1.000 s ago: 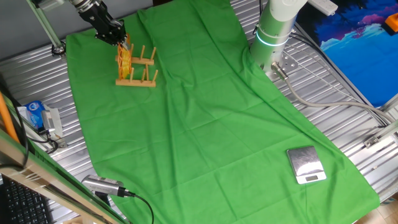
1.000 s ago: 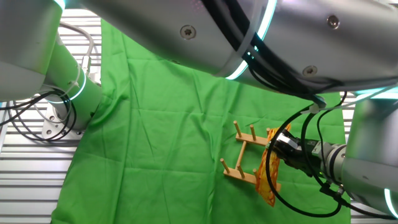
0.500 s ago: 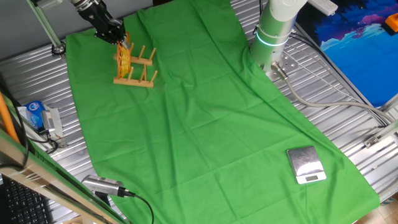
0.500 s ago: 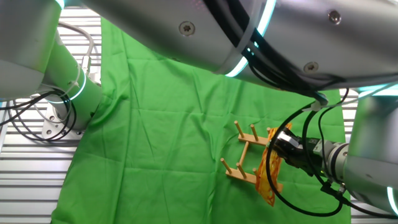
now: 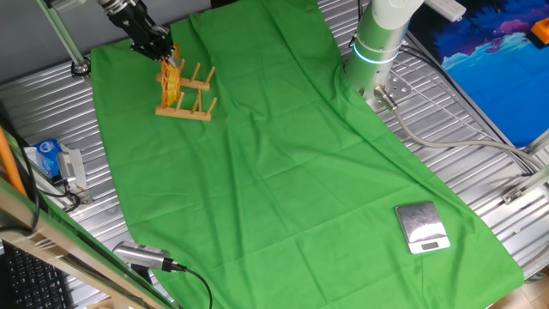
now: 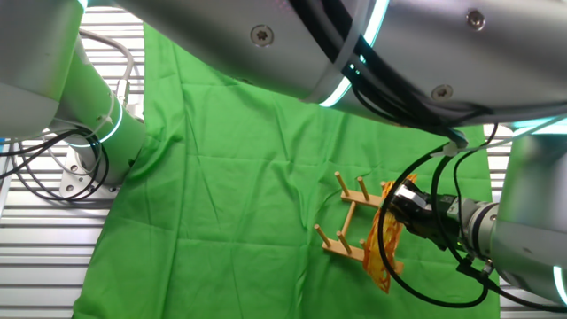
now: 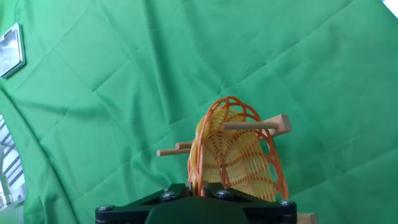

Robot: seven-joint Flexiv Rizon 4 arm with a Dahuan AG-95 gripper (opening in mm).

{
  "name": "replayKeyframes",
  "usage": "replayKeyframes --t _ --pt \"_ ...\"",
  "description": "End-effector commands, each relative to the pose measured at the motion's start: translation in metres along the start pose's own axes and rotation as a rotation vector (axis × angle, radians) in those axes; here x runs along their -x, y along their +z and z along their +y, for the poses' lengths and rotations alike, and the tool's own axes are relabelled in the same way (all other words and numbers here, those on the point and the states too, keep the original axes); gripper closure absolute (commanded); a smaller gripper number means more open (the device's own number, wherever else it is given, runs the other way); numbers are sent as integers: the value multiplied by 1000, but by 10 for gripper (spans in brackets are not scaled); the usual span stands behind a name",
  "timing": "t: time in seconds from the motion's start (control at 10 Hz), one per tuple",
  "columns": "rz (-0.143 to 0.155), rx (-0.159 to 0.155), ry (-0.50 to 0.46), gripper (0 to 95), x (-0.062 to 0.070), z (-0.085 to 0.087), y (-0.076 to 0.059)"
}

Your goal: Take the dish off the dish rack

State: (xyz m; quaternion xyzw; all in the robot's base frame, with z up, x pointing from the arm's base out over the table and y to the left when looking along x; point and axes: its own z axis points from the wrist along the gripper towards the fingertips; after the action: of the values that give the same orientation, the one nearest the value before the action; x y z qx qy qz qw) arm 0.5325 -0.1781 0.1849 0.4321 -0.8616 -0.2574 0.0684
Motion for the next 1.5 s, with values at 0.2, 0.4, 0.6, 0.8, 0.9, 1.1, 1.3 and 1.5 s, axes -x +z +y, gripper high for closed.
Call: replayKeyframes --t 0.2,0.4,0.6,0.8,0.9,1.1,1.3,1.5 --pt "1 -2 0 950 0 1 -1" --pt "5 -6 0 950 0 2 -1" --pt "5 -6 -4 950 0 2 -2" --pt "4 -6 -2 950 1 3 -3" --pt "4 -5 2 950 1 4 -4" --pt "3 -4 10 950 1 7 -8" --pt "1 -1 15 950 0 9 -12" --pt "-4 2 18 950 -1 11 -14"
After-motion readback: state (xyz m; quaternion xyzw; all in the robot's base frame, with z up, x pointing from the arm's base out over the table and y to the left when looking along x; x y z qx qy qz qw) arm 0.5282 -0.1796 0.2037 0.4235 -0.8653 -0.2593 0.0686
